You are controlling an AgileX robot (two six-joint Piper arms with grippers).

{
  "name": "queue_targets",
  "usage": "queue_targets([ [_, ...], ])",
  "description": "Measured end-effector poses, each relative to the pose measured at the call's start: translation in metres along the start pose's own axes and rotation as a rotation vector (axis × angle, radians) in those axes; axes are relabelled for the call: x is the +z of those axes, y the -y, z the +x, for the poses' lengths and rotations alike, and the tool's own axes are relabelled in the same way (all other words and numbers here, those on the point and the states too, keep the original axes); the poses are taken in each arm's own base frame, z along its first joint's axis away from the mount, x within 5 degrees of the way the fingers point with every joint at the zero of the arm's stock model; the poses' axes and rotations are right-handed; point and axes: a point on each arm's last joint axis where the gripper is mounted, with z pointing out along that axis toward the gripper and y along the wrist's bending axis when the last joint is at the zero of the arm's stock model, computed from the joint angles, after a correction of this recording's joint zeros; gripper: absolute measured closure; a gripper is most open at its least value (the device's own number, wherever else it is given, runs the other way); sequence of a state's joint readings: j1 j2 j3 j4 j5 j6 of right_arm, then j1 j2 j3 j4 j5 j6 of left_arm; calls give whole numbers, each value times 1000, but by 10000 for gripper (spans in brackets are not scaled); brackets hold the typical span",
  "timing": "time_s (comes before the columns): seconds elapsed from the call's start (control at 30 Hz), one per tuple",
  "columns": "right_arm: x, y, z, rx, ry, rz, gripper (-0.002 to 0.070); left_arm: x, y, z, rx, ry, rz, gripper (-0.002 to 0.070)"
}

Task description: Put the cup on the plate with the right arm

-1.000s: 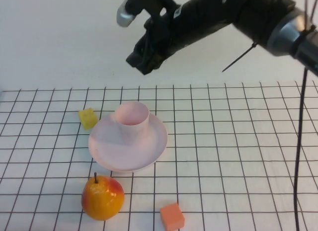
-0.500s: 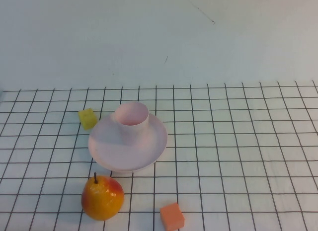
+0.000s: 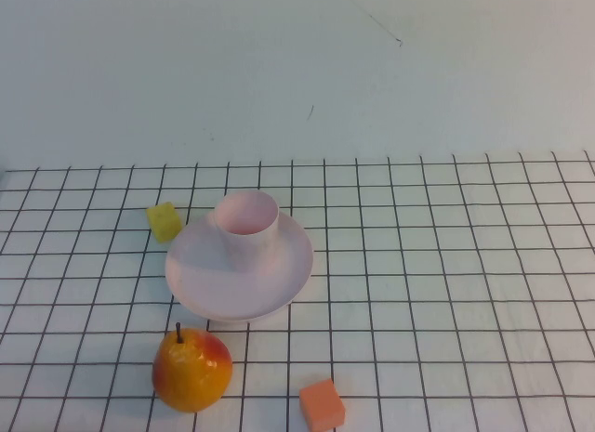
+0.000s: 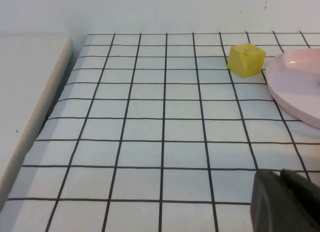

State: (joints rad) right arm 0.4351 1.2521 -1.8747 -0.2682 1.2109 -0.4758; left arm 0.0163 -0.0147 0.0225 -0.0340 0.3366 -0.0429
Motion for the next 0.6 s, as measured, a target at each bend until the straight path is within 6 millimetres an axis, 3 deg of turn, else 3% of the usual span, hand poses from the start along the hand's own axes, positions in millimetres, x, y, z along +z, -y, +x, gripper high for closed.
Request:
queue_targets([
  [0.4,-23,-75,99,131,-113,-270,678,0,0,0,0,0,0,678],
  [0.6,-42,-92,127,178,-89,-301,678,0,0,0,0,0,0,678],
])
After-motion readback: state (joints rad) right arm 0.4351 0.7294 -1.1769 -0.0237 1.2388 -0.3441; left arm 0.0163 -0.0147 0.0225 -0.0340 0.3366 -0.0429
